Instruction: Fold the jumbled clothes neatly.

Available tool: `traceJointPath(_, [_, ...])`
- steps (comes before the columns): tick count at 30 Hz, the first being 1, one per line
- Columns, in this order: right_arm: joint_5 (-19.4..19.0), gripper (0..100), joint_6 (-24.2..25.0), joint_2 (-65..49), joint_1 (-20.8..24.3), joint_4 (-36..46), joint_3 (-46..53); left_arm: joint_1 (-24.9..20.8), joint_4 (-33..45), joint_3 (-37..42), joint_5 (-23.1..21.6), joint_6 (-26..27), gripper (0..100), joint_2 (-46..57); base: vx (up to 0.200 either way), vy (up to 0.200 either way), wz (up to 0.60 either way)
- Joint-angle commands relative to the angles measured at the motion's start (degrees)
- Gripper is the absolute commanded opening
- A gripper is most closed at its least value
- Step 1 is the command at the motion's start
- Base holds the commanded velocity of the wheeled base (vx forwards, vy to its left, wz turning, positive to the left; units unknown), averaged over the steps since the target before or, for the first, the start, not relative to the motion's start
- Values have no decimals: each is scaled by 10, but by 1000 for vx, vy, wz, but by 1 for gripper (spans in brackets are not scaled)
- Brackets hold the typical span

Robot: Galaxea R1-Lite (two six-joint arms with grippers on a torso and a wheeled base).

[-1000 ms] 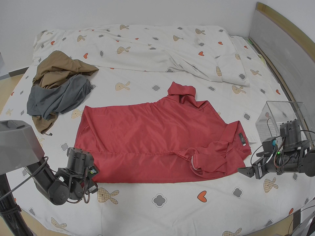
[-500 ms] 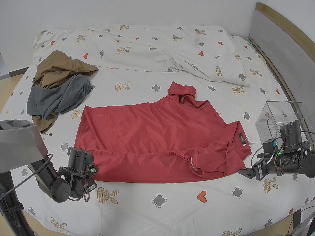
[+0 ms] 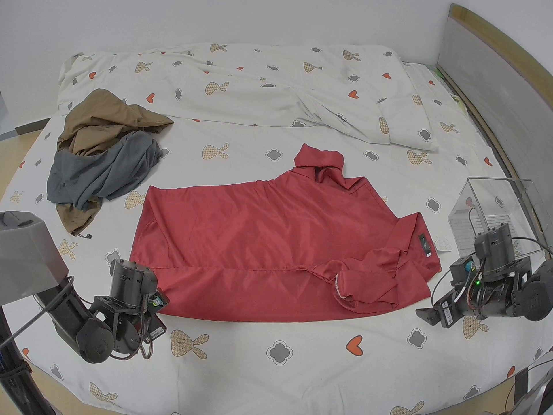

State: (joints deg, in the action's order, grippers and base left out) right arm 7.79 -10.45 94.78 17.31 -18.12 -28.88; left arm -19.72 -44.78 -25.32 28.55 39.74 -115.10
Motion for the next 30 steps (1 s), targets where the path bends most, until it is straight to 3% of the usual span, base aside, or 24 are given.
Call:
traceJointPath(1, [61,100,6,88,57,-14,19,-3,0,4,0,-1,0,9,0,0,0])
traceJointPath(6, [69,100,7,136,64,-111,37,-2,0,4,0,-3,0,9,0,0,0])
traceJointPath(10, [118,100,7,172,69,-177,43,-2,0,4,0,-3,0,9,0,0,0])
traceJointPath(14, [132,100,4,181,76,-228,51,-2,0,4,0,-3,0,11,0,0,0])
traceJointPath(30, [172,100,5,228,120,-262,50,-2,0,5,0,-2,0,17,0,0,0])
